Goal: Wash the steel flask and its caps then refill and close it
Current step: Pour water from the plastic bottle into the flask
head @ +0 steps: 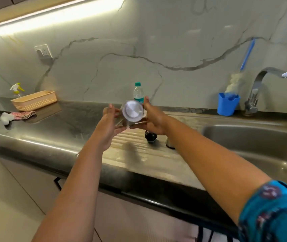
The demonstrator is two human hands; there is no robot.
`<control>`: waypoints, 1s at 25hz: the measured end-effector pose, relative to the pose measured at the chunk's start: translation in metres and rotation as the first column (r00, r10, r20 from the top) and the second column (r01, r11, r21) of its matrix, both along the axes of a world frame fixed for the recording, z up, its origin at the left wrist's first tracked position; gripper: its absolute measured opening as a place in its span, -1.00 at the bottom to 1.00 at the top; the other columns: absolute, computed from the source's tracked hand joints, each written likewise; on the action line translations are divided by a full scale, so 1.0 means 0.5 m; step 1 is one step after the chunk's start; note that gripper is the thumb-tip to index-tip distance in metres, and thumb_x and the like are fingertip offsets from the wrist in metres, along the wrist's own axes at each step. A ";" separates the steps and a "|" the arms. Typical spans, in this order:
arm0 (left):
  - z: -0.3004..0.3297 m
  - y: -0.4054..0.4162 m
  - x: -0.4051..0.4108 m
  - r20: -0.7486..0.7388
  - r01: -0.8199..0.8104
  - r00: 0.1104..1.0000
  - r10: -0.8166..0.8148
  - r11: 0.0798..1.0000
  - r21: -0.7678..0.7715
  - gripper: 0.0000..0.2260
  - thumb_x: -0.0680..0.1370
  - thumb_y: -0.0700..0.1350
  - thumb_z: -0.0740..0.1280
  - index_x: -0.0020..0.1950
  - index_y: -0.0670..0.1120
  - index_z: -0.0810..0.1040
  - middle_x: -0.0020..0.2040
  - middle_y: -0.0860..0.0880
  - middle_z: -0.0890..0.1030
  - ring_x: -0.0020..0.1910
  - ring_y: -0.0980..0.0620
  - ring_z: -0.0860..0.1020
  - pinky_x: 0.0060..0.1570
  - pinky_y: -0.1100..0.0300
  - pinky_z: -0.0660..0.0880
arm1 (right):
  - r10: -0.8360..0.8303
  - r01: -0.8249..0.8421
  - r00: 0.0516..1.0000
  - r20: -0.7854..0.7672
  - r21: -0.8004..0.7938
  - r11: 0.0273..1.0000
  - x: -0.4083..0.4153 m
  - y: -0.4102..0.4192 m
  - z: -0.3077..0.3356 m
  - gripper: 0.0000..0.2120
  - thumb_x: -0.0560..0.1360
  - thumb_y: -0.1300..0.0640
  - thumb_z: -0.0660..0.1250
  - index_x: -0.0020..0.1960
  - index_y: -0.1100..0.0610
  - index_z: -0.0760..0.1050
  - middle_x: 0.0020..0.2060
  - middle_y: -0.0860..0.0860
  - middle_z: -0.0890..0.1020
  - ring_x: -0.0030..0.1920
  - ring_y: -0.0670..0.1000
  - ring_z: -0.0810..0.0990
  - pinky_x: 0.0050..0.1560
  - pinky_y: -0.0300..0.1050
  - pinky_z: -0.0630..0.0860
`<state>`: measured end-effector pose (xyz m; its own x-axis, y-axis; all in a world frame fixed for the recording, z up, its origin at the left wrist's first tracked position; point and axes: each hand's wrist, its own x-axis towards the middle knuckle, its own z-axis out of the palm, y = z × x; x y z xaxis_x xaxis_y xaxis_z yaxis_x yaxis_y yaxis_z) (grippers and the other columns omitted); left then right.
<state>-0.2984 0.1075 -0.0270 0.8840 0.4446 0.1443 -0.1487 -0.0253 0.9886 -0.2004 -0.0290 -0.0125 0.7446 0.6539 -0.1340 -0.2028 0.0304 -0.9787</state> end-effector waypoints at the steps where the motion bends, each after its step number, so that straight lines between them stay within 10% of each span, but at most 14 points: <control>1: -0.009 -0.018 -0.024 0.036 0.031 0.999 -0.032 0.999 0.027 -0.63 0.63 0.21 0.14 0.19 -0.06 0.45 0.37 -0.22 0.42 0.23 -0.14 0.56 0.07 0.09 0.60 | -0.014 0.014 0.998 0.058 0.000 1.000 -0.026 -0.029 -0.001 -0.38 0.52 -0.34 0.13 0.41 0.04 0.32 0.30 0.18 0.47 0.22 0.18 0.52 0.22 0.11 0.50; 3: -0.016 -0.064 -0.066 0.150 0.109 0.981 -0.121 0.990 0.084 -0.70 0.54 0.19 0.36 0.13 0.03 0.48 0.41 -0.24 0.38 0.24 -0.11 0.57 0.16 0.09 0.57 | -0.067 0.060 0.986 0.150 0.052 0.997 -0.061 -0.096 0.003 -0.57 0.54 -0.12 0.30 0.31 0.07 0.40 0.20 0.12 0.55 0.13 0.13 0.58 0.11 0.04 0.58; 6: -0.017 -0.152 -0.093 0.244 0.289 0.918 -0.312 0.949 0.123 -0.47 0.46 -0.02 0.51 0.36 0.16 0.38 0.46 -0.05 0.37 0.31 -0.03 0.53 0.22 0.06 0.55 | -0.051 0.013 0.983 0.174 0.215 0.977 -0.094 -0.240 0.019 -0.34 0.37 0.20 0.48 0.39 0.07 0.29 0.24 0.12 0.53 0.14 0.14 0.62 0.06 0.03 0.61; 9: -0.028 -0.247 -0.086 0.172 0.310 0.911 -0.374 0.898 0.312 -0.32 0.48 -0.11 0.50 0.46 0.28 0.26 0.44 0.12 0.37 0.34 0.06 0.50 0.16 0.08 0.57 | -0.032 0.012 0.913 0.408 0.051 0.999 -0.113 -0.341 0.002 -0.26 0.31 0.42 0.49 0.41 0.13 0.31 0.24 0.09 0.54 0.23 0.05 0.56 0.21 0.04 0.54; 16: -0.115 -0.346 -0.067 0.039 0.261 0.950 -0.311 0.854 0.451 -0.45 0.57 -0.13 0.41 0.35 0.34 0.23 0.17 0.30 0.47 0.13 0.28 0.52 -0.02 0.49 0.48 | -0.060 0.227 0.825 0.561 -0.232 0.946 -0.103 -0.439 -0.110 -0.02 0.10 0.02 0.65 0.43 -0.03 0.27 0.24 -0.09 0.53 0.28 -0.05 0.49 0.32 0.10 0.44; 25: -0.148 -0.341 -0.054 -0.115 0.321 0.945 -0.307 0.798 0.510 -0.45 0.58 -0.09 0.39 0.27 0.41 0.14 0.35 0.00 0.45 0.18 0.04 0.59 0.23 0.01 0.53 | -0.068 0.314 0.829 0.556 -0.360 0.879 -0.098 -0.428 -0.147 -0.07 0.21 0.22 0.62 0.46 0.00 0.23 0.26 -0.02 0.50 0.31 0.04 0.45 0.37 0.10 0.38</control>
